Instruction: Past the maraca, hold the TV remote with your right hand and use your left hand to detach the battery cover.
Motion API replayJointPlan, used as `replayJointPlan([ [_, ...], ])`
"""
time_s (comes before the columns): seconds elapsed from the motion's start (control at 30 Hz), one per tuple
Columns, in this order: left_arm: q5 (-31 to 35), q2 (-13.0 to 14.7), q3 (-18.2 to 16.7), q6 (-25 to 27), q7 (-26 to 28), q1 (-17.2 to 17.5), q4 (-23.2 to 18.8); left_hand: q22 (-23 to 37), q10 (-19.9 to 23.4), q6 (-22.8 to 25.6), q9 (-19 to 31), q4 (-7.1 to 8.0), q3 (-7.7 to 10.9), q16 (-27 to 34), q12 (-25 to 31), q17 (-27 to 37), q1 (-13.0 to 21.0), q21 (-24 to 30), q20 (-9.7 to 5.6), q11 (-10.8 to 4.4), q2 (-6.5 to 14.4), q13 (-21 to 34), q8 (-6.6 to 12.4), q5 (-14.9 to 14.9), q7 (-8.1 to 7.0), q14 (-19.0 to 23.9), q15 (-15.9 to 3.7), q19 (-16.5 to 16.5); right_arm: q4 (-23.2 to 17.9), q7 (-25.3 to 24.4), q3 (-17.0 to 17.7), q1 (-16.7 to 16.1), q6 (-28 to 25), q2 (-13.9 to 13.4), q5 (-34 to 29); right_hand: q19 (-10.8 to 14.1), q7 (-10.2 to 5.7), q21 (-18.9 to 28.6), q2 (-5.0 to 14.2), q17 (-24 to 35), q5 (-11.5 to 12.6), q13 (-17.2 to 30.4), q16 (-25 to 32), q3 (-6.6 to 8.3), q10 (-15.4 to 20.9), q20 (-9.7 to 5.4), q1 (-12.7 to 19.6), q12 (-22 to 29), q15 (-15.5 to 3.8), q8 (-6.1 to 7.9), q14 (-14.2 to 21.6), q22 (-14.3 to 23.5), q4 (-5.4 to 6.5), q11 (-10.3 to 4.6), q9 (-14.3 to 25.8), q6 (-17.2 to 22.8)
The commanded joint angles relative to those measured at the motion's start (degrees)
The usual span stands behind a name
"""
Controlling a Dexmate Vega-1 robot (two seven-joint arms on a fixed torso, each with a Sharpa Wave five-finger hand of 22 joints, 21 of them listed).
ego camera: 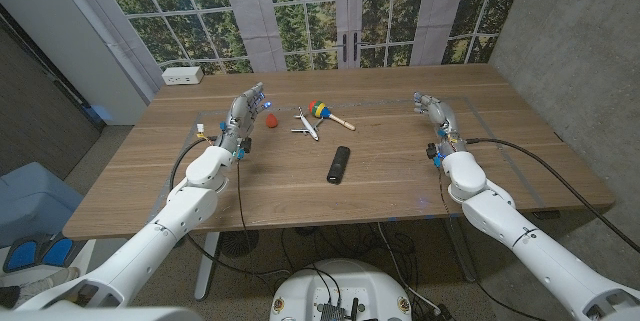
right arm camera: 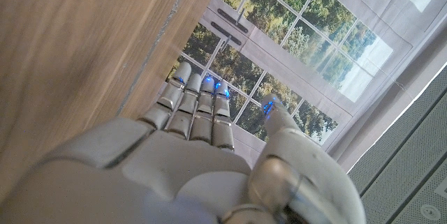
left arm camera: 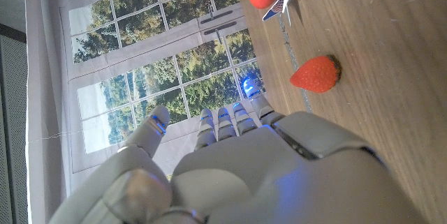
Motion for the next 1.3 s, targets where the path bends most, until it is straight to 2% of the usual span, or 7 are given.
replayJointPlan([
  [0.03, 0.22, -0.48, 0.27, -1.05, -0.79, -0.79, 1.2, 0.17, 0.31, 0.43, 0.19, -0.46, 0.08, 0.36, 0.49, 0.08, -0.51, -0.2, -1.66, -0.3, 1.32, 0.17, 0.22, 0.35, 0.12, 0.56, -1.1, 0.5, -5.11, -3.86, -0.05, -2.11, -3.4, -1.03, -4.97, 0.67, 0.01, 0.24, -0.3, 0.28, 0.45, 0.06, 0.32, 0.15, 0.76, 0.16, 0.91, 0.28, -0.08, 0.33, 0.38, 0.12, -0.21, -0.23, 0.1, 0.63],
  [0.8, -0.99, -0.77, -0.03, -2.34, -2.76, -0.93, 2.75, 0.2, 0.79, 1.26, 0.24, -1.01, 0.14, 0.4, 0.51, -0.28, -0.78, -0.69, -0.35, -0.34, 1.2, 0.19, 0.33, 0.36, -0.11, 1.32, -0.84, 2.84, -14.47, -9.46, -2.53, -4.65, -15.36, -2.13, -15.35, 1.51, -0.6, 0.14, -0.59, 0.95, 0.84, 0.3, 1.17, 0.17, 1.62, 0.85, 1.7, 0.67, -0.55, 0.3, 1.27, 0.21, -0.57, -0.87, 0.16, 1.21],
  [1.23, -1.13, -0.75, 0.06, -2.45, -3.25, -0.92, 2.89, 0.22, 0.92, 1.62, 0.27, -1.23, 0.15, 0.35, 0.49, -0.34, -0.91, -1.08, -0.06, -0.19, 1.16, 0.2, 0.36, 0.34, -0.13, 1.46, -0.82, 3.32, -17.92, -9.91, -3.88, -5.77, -20.08, -2.94, -18.52, 2.04, -1.0, 0.15, -0.72, 1.3, 1.04, 0.5, 1.57, 0.16, 1.77, 0.97, 2.28, 0.79, -1.03, 0.22, 1.58, 0.27, -0.81, -1.49, 0.19, 1.32],
  [1.3, -1.24, -0.76, 0.08, -2.47, -3.47, -0.99, 3.0, 0.22, 0.93, 1.66, 0.27, -1.3, 0.15, 0.34, 0.49, -0.36, -0.91, -1.15, -0.06, -0.19, 1.11, 0.2, 0.36, 0.34, -0.17, 1.48, -0.84, 3.39, -18.43, -9.91, -4.1, -5.91, -20.73, -3.04, -18.95, 2.17, -1.02, 0.16, -0.74, 1.36, 1.08, 0.54, 1.64, 0.16, 1.79, 0.56, 2.41, 0.81, -1.1, 0.21, 1.62, 0.28, -0.86, -1.52, 0.2, 1.34],
])
